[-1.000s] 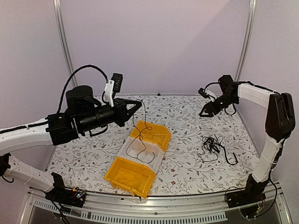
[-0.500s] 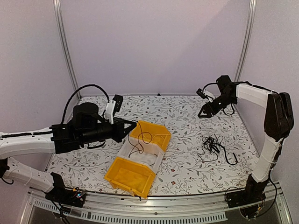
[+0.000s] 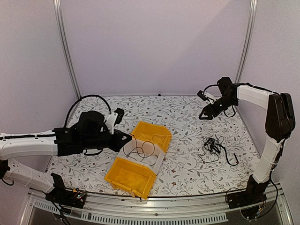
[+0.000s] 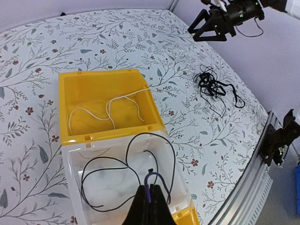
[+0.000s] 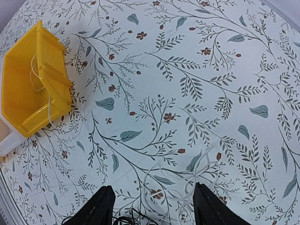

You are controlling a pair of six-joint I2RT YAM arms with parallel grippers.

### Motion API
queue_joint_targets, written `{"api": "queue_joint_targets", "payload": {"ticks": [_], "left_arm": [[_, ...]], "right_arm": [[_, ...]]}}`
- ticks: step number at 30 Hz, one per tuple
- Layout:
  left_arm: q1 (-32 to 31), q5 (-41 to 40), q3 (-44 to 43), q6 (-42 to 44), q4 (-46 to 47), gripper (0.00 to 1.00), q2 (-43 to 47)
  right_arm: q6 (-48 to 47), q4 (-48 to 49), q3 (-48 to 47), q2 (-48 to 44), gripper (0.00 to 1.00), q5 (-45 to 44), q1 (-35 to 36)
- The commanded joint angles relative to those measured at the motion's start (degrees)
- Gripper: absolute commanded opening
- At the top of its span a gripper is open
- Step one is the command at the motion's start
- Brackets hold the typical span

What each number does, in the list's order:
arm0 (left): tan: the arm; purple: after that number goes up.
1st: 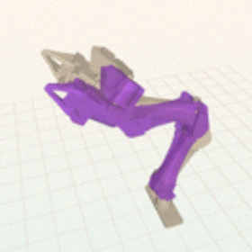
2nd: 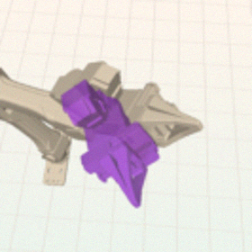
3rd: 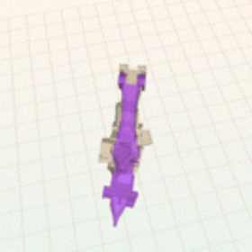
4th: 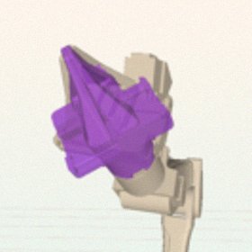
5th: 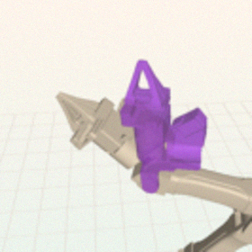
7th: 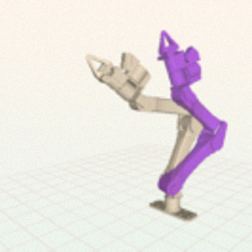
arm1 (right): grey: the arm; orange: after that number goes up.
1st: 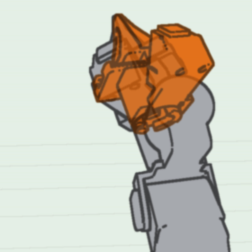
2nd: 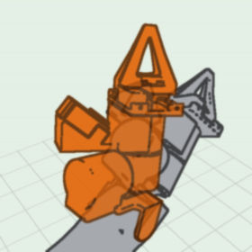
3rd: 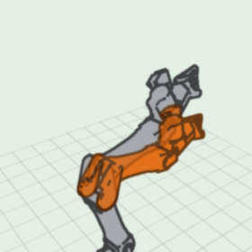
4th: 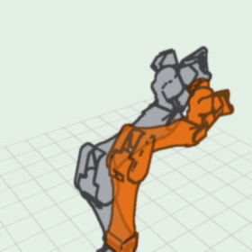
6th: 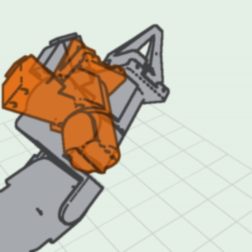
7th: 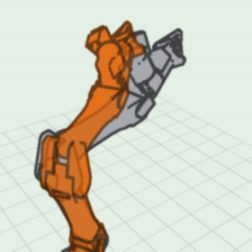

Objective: Untangle the cables

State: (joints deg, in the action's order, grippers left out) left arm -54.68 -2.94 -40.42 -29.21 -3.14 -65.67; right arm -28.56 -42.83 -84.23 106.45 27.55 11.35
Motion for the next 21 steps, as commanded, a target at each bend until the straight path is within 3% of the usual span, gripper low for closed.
{"api": "queue_joint_targets", "payload": {"ticks": [1,14,21], "left_arm": [[2.56,-0.73,-0.26,3.40,-5.47,0.00,-3.88],[2.72,5.53,-18.70,15.82,-8.83,0.00,-27.88],[0.65,7.26,-15.71,17.82,-10.19,0.00,-29.19]], "right_arm": [[-0.93,0.14,0.94,-2.87,0.61,0.66,0.29],[-1.22,0.61,3.60,-4.65,0.61,1.06,0.28],[-0.16,-0.66,3.09,-6.42,0.61,2.60,0.28]]}}
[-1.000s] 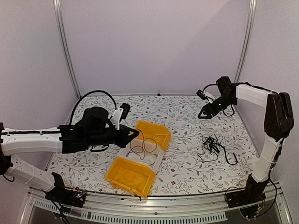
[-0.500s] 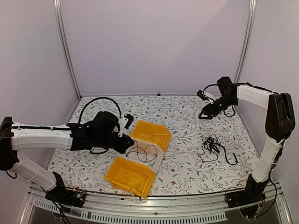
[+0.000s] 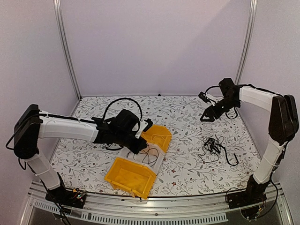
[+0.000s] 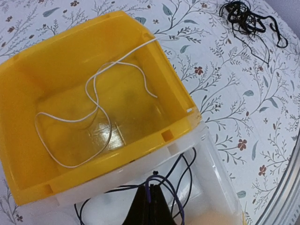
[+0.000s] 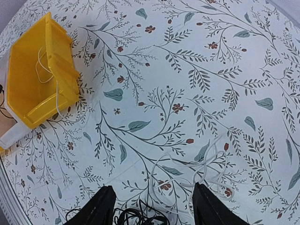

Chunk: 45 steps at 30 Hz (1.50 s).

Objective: Untangle the cables

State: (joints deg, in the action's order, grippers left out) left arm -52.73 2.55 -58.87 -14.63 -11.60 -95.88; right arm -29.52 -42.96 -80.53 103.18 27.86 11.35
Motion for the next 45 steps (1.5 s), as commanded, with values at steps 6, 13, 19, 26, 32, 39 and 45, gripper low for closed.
{"api": "queue_joint_targets", "payload": {"ticks": [6,13,19,26,32,39,45], "left_arm": [[-1.69,1.92,2.82,8.61,-4.07,0.00,-0.88],[-2.26,1.50,-6.76,8.86,-9.11,0.00,-9.91],[-3.24,-0.64,-4.50,8.13,-9.74,0.16,-2.46],[-3.31,-0.49,-2.91,5.88,-10.45,0.40,6.09],[-3.40,-2.23,-0.98,1.96,-9.73,0.43,11.24],[-3.12,-6.97,1.21,-1.65,-6.02,0.44,15.88],[-3.13,-8.77,2.53,-3.73,-5.32,0.43,18.92]], "right_arm": [[0.50,-0.55,-1.72,-3.24,0.59,3.65,0.71],[-2.21,-0.86,-0.32,-1.32,0.46,3.38,5.48],[-5.49,-0.77,-1.04,3.09,0.43,1.19,13.63],[-4.63,0.39,-4.68,11.16,0.46,-2.41,20.06],[-3.40,1.03,-9.10,16.31,0.34,-5.94,21.00],[-3.25,0.62,-9.82,17.19,0.00,-5.20,21.10],[-4.32,-1.30,-11.58,15.90,0.00,1.11,22.58]]}}
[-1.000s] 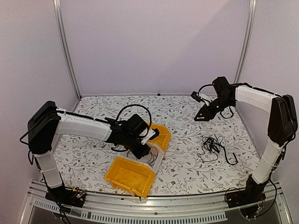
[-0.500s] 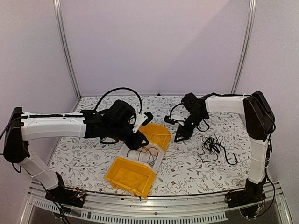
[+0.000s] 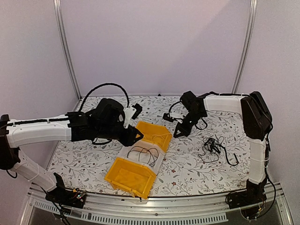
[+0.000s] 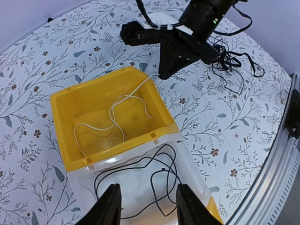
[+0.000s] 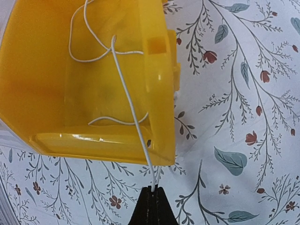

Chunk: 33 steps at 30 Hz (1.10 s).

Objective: Untangle the cables

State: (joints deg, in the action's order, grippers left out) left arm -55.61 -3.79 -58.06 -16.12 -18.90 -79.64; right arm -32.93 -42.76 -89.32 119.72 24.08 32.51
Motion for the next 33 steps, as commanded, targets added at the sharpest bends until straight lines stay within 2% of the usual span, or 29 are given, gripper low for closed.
{"api": "queue_joint_targets", "payload": {"ticks": [1,5,13,21,24,27,33], "left_arm": [[-0.26,-3.01,2.03,-2.67,1.96,0.43,3.35],[-0.27,-4.32,3.22,-4.07,1.75,0.43,6.13],[-0.20,-5.46,4.95,-7.17,1.99,0.43,9.07],[-0.26,-6.07,6.02,-9.28,2.36,0.43,11.41],[-0.26,-6.84,5.87,-8.34,2.44,0.43,11.85],[-0.19,-7.55,5.06,-6.82,2.80,0.43,11.60],[0.59,-7.61,5.15,-4.68,7.68,0.44,10.02]], "right_arm": [[-0.98,-1.81,-3.51,-0.98,0.00,5.79,1.94],[-0.95,-4.94,-7.40,-1.98,0.00,9.79,3.74],[-0.20,-5.97,-12.56,0.80,0.00,11.39,5.19],[2.66,-6.23,-15.29,9.31,0.00,4.23,5.28],[2.74,-7.09,-15.04,9.40,0.09,1.18,5.28],[2.86,-8.35,-15.01,6.66,0.23,-1.01,5.28],[0.60,-11.43,-11.58,-5.39,0.34,-5.09,5.28]]}}
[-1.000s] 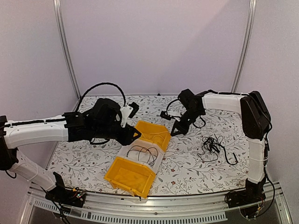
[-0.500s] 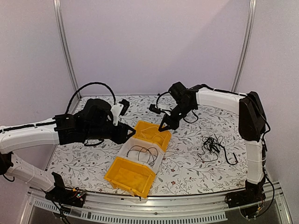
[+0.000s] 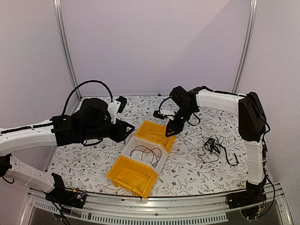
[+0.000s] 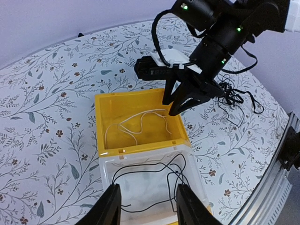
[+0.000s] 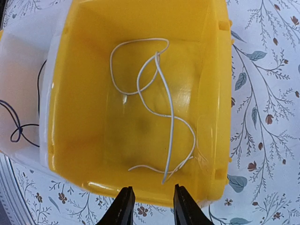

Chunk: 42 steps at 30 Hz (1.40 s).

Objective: Untangle the cables

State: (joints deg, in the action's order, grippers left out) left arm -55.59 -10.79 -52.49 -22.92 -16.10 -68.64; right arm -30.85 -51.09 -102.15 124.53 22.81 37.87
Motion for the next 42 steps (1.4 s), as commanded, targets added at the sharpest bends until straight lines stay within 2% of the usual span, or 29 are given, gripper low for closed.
{"api": "queue_joint_targets", "payload": {"ticks": [1,5,9,18,22,29,39,42], "left_arm": [[0.78,-0.42,-0.34,2.64,5.98,0.44,-1.58],[1.86,1.23,-1.03,4.20,10.08,0.44,-5.00],[2.44,2.90,-5.32,5.21,11.72,0.46,-10.48],[2.84,8.07,-18.16,5.41,9.51,0.48,-22.74],[2.99,9.70,-21.96,5.78,7.44,0.48,-25.90],[3.66,10.32,-22.66,6.32,7.41,0.47,-26.88],[3.73,11.32,-21.83,4.91,7.28,0.47,-26.27],[3.67,11.31,-21.77,4.98,7.31,0.47,-26.19]], "right_arm": [[-2.08,-3.99,1.66,-12.05,0.35,-4.23,-0.07],[-3.83,-4.59,5.20,-16.71,0.36,-6.43,-1.18],[-2.61,-2.44,7.88,-19.32,0.36,-6.48,-6.67],[-0.32,4.49,11.93,-16.74,0.26,-12.07,-20.69],[-0.35,5.20,12.67,-14.70,0.25,-12.75,-24.63],[-2.15,4.52,14.66,-12.86,0.25,-12.36,-27.65],[-3.16,4.69,14.05,-8.05,0.26,-11.92,-28.35],[-3.16,4.30,13.36,-6.79,0.24,-11.47,-28.33]]}}
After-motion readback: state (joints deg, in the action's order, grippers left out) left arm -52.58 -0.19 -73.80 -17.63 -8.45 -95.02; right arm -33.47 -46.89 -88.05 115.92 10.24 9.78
